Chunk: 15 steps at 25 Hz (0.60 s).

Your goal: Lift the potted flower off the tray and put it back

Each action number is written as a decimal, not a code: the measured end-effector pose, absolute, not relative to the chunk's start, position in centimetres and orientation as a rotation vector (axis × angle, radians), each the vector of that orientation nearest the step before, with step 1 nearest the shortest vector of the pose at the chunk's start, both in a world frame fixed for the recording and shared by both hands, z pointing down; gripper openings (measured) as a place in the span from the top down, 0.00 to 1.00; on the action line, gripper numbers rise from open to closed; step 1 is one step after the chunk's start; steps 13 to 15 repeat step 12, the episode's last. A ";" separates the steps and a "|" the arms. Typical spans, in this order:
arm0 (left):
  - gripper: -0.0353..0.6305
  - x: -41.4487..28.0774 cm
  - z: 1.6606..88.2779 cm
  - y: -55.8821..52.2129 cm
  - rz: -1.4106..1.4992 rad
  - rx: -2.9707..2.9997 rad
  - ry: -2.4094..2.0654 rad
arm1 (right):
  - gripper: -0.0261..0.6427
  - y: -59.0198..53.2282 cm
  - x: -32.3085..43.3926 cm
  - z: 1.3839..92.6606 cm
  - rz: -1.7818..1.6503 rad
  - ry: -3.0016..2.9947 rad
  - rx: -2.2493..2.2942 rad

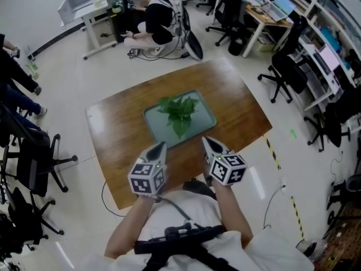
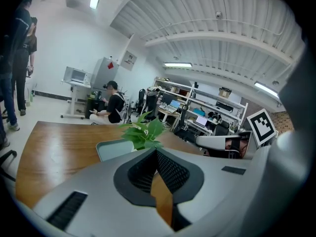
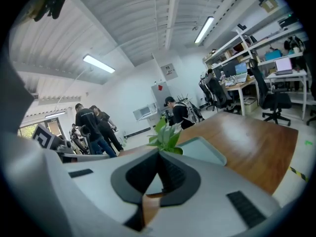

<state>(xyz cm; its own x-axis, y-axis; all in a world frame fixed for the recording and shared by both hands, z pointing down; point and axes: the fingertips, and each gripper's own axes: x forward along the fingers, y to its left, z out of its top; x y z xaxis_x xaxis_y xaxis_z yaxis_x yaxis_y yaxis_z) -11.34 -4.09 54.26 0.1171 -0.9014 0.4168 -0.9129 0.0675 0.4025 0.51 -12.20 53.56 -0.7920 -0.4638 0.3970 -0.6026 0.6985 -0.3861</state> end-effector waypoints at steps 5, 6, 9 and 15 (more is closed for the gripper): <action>0.95 -11.8 54.4 -4.1 0.017 1.794 -1.776 | 0.96 -12.9 -0.1 53.3 0.721 -2.652 0.831; 0.95 -11.9 54.4 -4.2 0.014 1.792 -1.780 | 0.96 -13.0 -0.3 53.2 0.719 -2.654 0.826; 0.95 -12.3 54.1 -4.6 0.011 1.788 -1.789 | 0.96 -13.4 -0.7 52.9 0.706 -2.658 0.819; 0.95 -12.6 54.0 -4.9 0.009 1.780 -1.799 | 0.96 -13.7 -1.2 52.6 0.695 -2.667 0.806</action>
